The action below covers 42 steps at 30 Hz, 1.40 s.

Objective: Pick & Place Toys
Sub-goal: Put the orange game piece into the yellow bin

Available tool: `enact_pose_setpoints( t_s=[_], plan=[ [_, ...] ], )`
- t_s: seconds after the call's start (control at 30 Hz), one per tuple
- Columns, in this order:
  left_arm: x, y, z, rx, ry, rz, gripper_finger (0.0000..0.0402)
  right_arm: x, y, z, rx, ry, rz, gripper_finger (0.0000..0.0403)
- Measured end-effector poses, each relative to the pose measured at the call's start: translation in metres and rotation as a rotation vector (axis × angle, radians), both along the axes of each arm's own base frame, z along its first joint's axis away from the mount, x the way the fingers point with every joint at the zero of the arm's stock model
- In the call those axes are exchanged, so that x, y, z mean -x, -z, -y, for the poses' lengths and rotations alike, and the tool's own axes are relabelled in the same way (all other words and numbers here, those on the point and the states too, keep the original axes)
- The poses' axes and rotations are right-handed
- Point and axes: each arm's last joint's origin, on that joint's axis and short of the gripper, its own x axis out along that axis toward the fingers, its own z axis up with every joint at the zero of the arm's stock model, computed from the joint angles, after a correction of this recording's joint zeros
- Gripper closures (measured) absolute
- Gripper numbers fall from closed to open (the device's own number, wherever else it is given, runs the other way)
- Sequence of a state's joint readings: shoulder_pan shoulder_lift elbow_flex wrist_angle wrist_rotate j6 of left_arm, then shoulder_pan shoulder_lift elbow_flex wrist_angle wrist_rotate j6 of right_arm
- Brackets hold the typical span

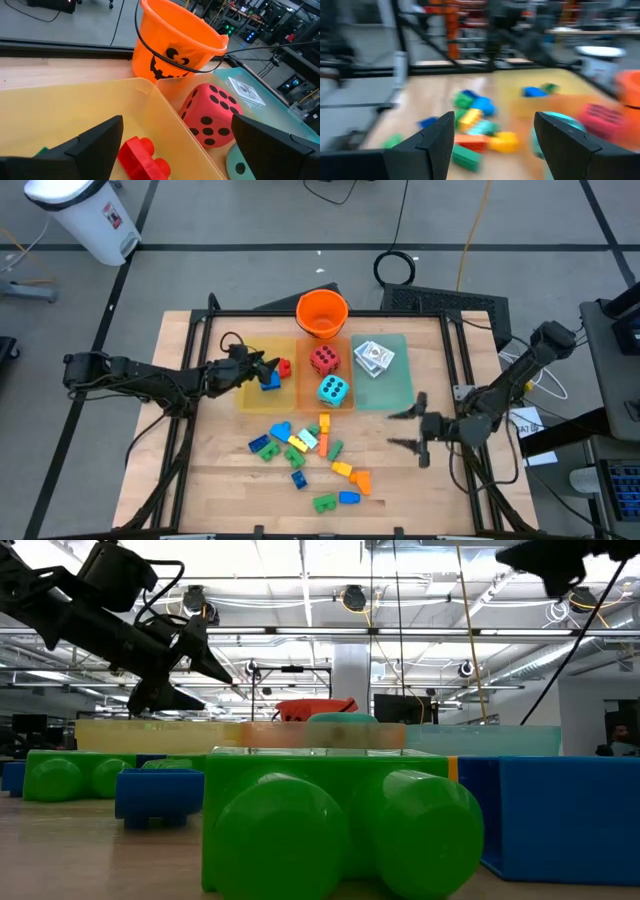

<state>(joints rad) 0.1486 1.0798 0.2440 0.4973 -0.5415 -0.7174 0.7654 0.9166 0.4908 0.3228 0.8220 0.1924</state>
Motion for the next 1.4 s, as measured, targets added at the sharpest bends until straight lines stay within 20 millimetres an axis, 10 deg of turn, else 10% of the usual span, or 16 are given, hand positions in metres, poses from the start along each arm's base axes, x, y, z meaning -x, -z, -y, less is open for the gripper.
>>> enact_pose_setpoints(
  t_s=[0.67, 1.4],
  plan=[
    [-0.001, 0.0, 0.001, 0.034, 0.046, 0.017, 0.0025, -0.076, 0.038, -0.093, 0.104, -0.319, -0.208, 0.0062],
    [-0.002, 0.0, 0.002, 0.034, 0.073, 0.015, 0.0025, -0.093, 0.117, -0.098, 0.13, -0.285, -0.587, 0.0051]
  ],
)
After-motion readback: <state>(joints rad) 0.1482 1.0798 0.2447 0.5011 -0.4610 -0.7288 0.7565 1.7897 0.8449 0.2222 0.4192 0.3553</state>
